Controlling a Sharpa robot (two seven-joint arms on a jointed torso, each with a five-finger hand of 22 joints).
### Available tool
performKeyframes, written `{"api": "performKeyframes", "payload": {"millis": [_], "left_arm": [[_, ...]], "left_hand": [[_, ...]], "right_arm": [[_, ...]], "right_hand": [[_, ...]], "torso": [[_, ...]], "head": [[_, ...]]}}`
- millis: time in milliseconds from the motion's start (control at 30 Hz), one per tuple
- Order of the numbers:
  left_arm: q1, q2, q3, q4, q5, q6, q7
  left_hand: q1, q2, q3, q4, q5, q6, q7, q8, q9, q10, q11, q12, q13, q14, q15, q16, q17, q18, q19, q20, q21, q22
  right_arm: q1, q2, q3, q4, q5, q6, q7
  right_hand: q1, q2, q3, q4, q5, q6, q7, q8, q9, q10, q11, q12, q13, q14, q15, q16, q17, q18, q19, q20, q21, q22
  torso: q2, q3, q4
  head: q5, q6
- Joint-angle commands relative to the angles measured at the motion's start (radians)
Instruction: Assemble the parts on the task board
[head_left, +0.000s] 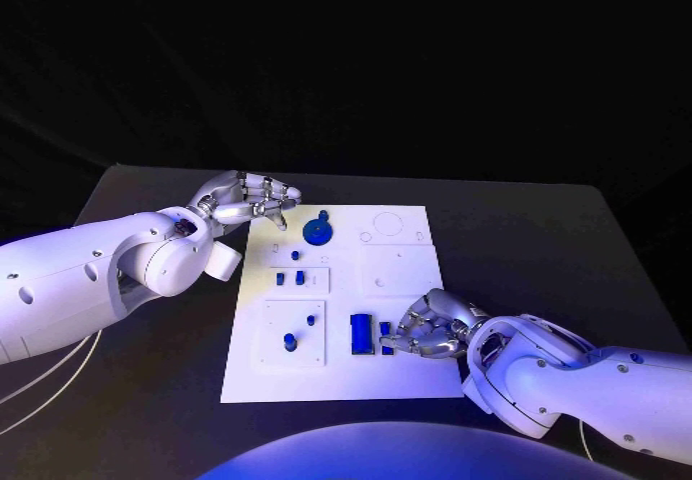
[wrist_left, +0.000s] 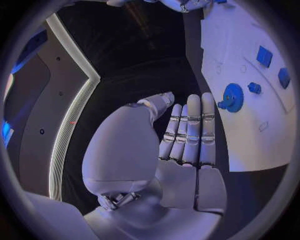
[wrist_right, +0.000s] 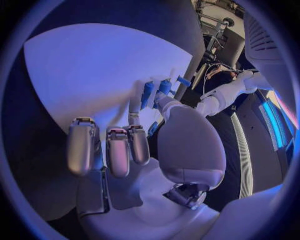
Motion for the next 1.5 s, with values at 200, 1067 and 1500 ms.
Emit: {"api": "performKeyframes", "payload": {"millis": [200, 1067, 1500], "left_arm": [[0.001, 0.002, 0.001, 0.003, 0.005, 0.007, 0.008], [0.0, 0.001, 0.001, 0.002, 0.005, 0.006, 0.008], [0.0, -0.007, 0.001, 0.007, 0.009, -0.004, 0.015]], "left_hand": [[-0.004, 0.01, -0.004, -0.001, 0.003, -0.004, 0.006, 0.006, -0.001, -0.004, 0.0, 0.007, 0.001, -0.006, -0.002, -0.001, -0.001, 0.013, -0.005, 0.003, -0.005, -0.002], [-0.006, 0.01, -0.005, 0.0, 0.004, -0.005, 0.006, 0.007, -0.001, -0.005, 0.0, 0.008, 0.001, -0.006, -0.001, -0.001, -0.001, 0.013, -0.005, 0.003, -0.006, -0.002], [-0.007, 0.012, -0.004, 0.001, 0.004, -0.005, 0.006, 0.007, -0.001, -0.006, 0.0, 0.01, 0.001, -0.006, -0.001, 0.0, -0.002, 0.013, -0.005, 0.003, -0.007, -0.003]], "right_arm": [[-0.001, 0.001, 0.0, -0.003, -0.002, 0.018, 0.019], [-0.001, 0.002, 0.0, -0.03, -0.007, 0.088, 0.038], [0.009, -0.037, 0.006, 0.0, 0.073, 0.07, 0.146]], "right_hand": [[0.01, 0.026, -0.04, 0.001, -0.002, 0.005, 0.004, -0.006, -0.002, 0.075, 0.001, 0.005, 0.209, 0.099, -0.002, 0.002, 0.219, -0.005, 0.028, 0.0, -0.004, 0.199], [0.14, 0.053, -0.149, 0.001, 0.001, 0.009, 0.004, -0.015, -0.008, 0.075, 0.002, 0.009, 0.212, 0.099, -0.001, 0.002, 0.22, -0.005, 0.027, 0.001, -0.005, 0.2], [0.125, 0.076, -0.259, 0.002, 0.004, -0.015, 0.015, -0.031, -0.015, 0.052, 0.011, -0.065, 0.176, 0.085, 0.005, -0.026, 0.155, 0.013, -0.006, 0.007, -0.107, 0.173]], "torso": [[0.0, -0.0003, -0.0003], [-0.001, -0.0004, 0.0017], [-0.003, -0.001, -0.0005]], "head": [[-0.002, 0.0], [0.002, 0.0], [0.009, 0.016]]}}
